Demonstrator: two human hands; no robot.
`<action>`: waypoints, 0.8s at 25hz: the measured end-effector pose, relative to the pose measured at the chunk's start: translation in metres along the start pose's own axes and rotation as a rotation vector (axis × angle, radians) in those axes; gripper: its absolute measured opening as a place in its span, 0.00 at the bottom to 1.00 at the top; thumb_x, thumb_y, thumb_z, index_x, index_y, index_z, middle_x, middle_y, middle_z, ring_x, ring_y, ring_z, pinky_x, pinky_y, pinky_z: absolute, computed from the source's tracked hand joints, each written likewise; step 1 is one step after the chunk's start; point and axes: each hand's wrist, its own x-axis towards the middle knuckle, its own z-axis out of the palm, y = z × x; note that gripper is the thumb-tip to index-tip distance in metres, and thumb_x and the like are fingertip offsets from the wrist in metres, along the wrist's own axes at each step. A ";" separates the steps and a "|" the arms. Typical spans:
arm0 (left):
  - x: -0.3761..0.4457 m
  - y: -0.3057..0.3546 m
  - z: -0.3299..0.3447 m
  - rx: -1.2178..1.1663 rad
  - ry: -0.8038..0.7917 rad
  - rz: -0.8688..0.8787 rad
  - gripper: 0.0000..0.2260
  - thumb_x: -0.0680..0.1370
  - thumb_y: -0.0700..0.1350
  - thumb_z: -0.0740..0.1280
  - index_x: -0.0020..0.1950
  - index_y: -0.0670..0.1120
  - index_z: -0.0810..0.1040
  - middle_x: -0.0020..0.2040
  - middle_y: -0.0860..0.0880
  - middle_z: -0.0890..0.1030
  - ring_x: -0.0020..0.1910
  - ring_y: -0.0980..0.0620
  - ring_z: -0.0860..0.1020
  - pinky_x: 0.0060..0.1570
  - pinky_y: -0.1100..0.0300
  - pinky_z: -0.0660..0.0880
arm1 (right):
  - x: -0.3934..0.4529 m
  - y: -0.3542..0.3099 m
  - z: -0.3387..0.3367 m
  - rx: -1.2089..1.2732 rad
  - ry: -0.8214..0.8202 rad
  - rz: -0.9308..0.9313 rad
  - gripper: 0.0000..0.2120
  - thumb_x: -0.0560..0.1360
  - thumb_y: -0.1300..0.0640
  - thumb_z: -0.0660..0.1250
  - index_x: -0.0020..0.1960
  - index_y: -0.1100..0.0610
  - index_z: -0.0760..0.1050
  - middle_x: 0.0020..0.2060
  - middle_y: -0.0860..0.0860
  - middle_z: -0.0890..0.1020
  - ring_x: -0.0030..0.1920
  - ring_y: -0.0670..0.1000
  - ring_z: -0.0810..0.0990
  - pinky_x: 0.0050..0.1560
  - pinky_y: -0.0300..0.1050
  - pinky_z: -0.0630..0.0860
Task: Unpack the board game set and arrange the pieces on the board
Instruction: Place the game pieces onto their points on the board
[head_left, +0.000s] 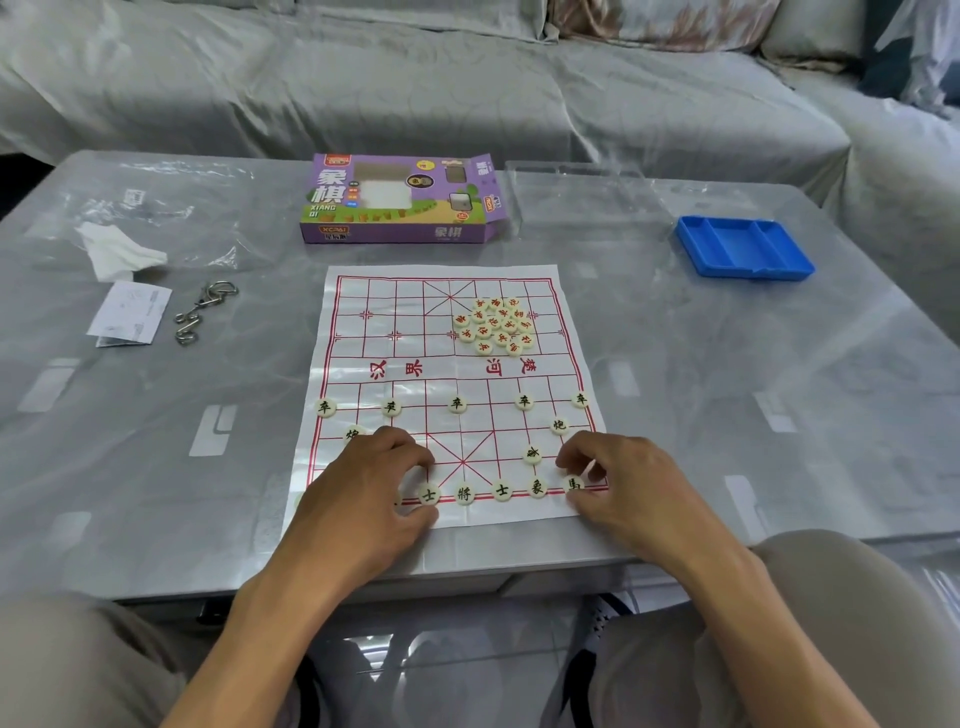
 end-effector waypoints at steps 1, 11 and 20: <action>0.000 0.000 0.000 0.000 0.000 0.000 0.14 0.71 0.54 0.71 0.56 0.59 0.76 0.57 0.63 0.72 0.56 0.58 0.70 0.52 0.58 0.74 | 0.000 0.000 0.001 -0.004 -0.008 -0.002 0.09 0.73 0.54 0.69 0.51 0.43 0.75 0.51 0.40 0.78 0.48 0.42 0.77 0.50 0.41 0.77; 0.000 0.001 -0.001 0.004 -0.003 -0.003 0.14 0.71 0.53 0.72 0.56 0.58 0.76 0.57 0.63 0.72 0.55 0.58 0.69 0.51 0.60 0.72 | 0.002 0.001 0.003 0.020 -0.036 -0.026 0.13 0.74 0.59 0.69 0.54 0.44 0.75 0.52 0.40 0.78 0.47 0.42 0.76 0.48 0.33 0.73; -0.001 0.002 -0.001 0.020 -0.007 -0.005 0.14 0.72 0.54 0.71 0.56 0.59 0.75 0.57 0.63 0.71 0.54 0.60 0.69 0.49 0.63 0.71 | 0.007 -0.007 0.003 0.022 0.094 -0.088 0.08 0.76 0.55 0.66 0.53 0.44 0.76 0.49 0.37 0.76 0.52 0.42 0.73 0.51 0.36 0.71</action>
